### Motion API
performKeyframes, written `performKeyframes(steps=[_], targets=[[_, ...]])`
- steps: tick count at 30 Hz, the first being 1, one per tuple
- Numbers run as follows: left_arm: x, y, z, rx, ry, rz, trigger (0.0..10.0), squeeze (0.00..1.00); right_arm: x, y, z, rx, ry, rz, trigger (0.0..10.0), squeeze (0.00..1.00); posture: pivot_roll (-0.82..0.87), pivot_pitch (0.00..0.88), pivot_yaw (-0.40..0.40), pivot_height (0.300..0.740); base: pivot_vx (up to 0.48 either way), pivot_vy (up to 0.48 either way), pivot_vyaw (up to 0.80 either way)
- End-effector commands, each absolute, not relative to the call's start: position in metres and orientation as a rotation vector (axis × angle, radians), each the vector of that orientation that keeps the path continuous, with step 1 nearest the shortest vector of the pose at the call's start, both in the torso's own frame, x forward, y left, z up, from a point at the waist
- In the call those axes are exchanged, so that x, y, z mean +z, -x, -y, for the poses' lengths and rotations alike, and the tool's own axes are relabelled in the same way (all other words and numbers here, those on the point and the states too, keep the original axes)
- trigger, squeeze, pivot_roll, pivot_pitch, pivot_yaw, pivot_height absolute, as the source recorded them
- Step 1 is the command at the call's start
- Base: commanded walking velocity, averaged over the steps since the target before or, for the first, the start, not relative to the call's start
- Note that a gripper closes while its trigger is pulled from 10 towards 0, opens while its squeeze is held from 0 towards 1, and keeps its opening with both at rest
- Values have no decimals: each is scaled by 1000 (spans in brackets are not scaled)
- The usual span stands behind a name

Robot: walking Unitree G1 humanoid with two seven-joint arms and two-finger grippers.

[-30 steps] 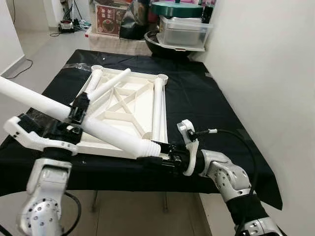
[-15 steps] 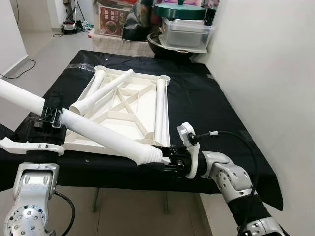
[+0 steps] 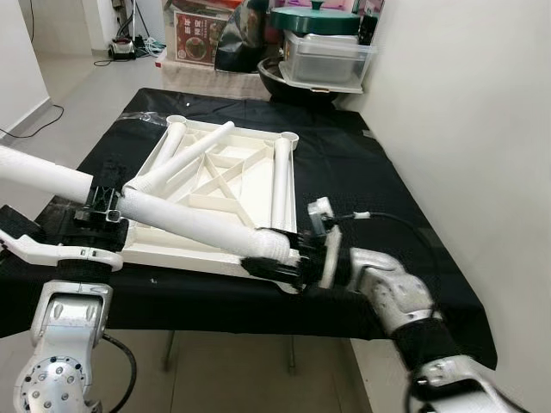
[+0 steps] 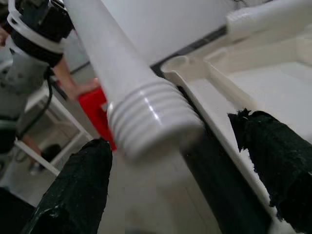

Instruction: Building children table

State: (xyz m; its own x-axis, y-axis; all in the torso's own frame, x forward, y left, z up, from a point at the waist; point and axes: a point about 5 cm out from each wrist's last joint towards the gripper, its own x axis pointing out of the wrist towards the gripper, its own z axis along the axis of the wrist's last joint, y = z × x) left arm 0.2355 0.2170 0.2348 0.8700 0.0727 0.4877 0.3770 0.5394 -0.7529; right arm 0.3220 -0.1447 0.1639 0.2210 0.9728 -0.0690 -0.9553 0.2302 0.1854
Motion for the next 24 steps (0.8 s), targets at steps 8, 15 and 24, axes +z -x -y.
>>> performKeyframes(steps=[8,15,24], targets=[[233,-240,-208,-224,938,466,0,0,189,-330,182,1383,2,-227,10000,1000,142,0,-106,740,0,0,0],[236,-248,-185,-341,900,401,0,0,238,-347,126,1342,-6,-46,10000,0,139,0,-90,740,0,0,0],[237,-252,-163,-467,794,334,0,0,228,-317,77,1539,115,-161,10000,0,130,0,-86,740,0,0,0]])
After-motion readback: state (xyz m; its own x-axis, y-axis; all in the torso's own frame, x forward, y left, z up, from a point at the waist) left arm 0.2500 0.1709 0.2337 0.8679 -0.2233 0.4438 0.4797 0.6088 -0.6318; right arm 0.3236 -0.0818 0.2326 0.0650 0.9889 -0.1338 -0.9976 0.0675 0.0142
